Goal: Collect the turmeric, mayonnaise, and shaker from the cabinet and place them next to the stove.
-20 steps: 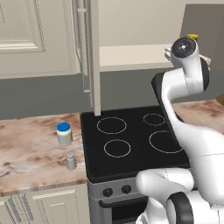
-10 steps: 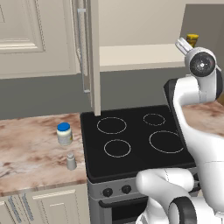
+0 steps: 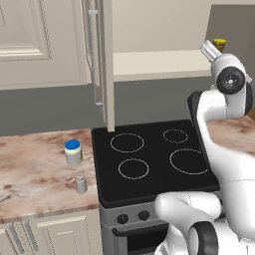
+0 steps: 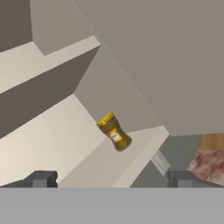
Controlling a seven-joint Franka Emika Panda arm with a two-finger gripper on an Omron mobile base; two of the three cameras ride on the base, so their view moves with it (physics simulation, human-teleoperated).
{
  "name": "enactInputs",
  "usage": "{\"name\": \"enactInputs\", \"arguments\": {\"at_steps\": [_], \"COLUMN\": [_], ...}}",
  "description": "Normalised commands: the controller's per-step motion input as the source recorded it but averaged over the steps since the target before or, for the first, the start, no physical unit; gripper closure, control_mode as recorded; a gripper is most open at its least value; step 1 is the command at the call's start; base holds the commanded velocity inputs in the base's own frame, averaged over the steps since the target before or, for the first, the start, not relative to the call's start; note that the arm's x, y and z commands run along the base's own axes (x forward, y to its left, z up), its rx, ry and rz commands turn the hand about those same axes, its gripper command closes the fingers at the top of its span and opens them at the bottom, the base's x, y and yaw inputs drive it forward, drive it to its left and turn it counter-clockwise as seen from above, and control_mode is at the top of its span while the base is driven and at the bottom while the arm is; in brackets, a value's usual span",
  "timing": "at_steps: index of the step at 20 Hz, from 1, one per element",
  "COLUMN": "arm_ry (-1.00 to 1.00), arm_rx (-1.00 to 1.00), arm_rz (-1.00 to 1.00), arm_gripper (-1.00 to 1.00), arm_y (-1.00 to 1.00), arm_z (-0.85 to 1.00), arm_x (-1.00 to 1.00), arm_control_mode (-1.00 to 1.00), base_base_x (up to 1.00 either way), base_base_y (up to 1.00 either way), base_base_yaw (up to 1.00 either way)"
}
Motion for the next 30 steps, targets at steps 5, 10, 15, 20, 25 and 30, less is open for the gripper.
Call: {"name": "enactInputs", "arguments": {"at_steps": [5, 10, 15, 20, 25, 30], "arm_ry": [0.01, 0.0, 0.01, 0.03, 0.03, 0.0], "arm_rx": [0.0, 0.0, -0.06, -0.1, -0.18, -0.17], "arm_rz": [0.0, -0.01, -0.01, 0.0, 0.0, 0.0], "arm_gripper": [-1.0, -1.0, -1.0, -1.0, -1.0, -1.0], "arm_y": [0.0, 0.0, 0.0, 0.0, -0.25, -0.22], "arm_z": [0.0, 0.24, 0.39, 0.15, -0.35, -0.32], "arm_x": [0.01, 0.09, 0.18, 0.22, 0.33, 0.26], "arm_control_mode": [-1.0, -1.0, -1.0, -1.0, -1.0, -1.0], "base_base_x": [0.0, 0.0, 0.0, 0.0, 0.0, 0.0], "base_base_y": [0.0, 0.0, 0.0, 0.0, 0.0, 0.0], "base_base_yaw": [0.0, 0.0, 0.0, 0.0, 0.0, 0.0]}}
